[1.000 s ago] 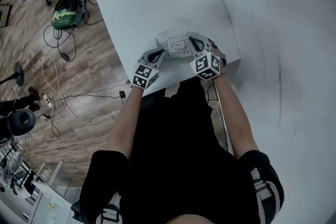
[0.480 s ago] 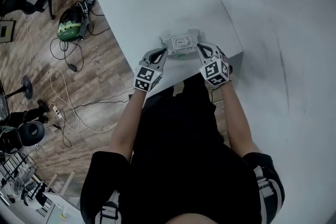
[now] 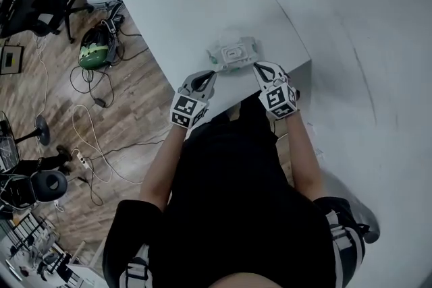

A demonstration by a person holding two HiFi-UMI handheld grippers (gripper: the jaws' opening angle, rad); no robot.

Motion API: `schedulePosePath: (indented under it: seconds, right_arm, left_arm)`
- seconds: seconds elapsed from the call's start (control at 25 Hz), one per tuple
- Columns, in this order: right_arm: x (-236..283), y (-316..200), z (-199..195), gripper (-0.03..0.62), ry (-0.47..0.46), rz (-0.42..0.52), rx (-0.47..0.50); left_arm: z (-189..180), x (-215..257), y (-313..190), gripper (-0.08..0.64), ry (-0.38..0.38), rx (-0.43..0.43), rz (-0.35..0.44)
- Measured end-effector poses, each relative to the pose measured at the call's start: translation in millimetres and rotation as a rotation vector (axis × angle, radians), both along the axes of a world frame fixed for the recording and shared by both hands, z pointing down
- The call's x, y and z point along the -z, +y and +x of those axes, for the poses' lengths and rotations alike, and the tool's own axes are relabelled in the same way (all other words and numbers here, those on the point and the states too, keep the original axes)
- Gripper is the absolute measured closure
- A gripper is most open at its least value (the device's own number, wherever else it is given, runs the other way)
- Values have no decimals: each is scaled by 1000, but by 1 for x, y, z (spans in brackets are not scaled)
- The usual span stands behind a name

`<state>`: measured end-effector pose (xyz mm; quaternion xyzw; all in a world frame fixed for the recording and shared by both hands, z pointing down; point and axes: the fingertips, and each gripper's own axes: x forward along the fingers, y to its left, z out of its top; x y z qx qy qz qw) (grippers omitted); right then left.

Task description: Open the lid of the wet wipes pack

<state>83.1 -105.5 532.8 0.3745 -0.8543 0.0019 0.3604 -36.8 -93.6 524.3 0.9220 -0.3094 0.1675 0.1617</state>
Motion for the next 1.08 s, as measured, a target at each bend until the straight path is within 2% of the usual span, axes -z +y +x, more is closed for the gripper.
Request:
schedulePosePath:
  seconds: [0.32, 0.68, 1.08]
  right_arm:
    - [4, 33, 7, 578, -20, -3, -50]
    - [2, 61, -4, 577, 20, -14, -31]
    - [12, 73, -13, 577, -14, 2, -52]
  left_arm:
    - [-9, 21, 27, 537, 12, -35, 20]
    - [-25, 33, 39, 537, 21, -25, 74]
    - [-34, 32, 50, 537, 18, -10, 69]
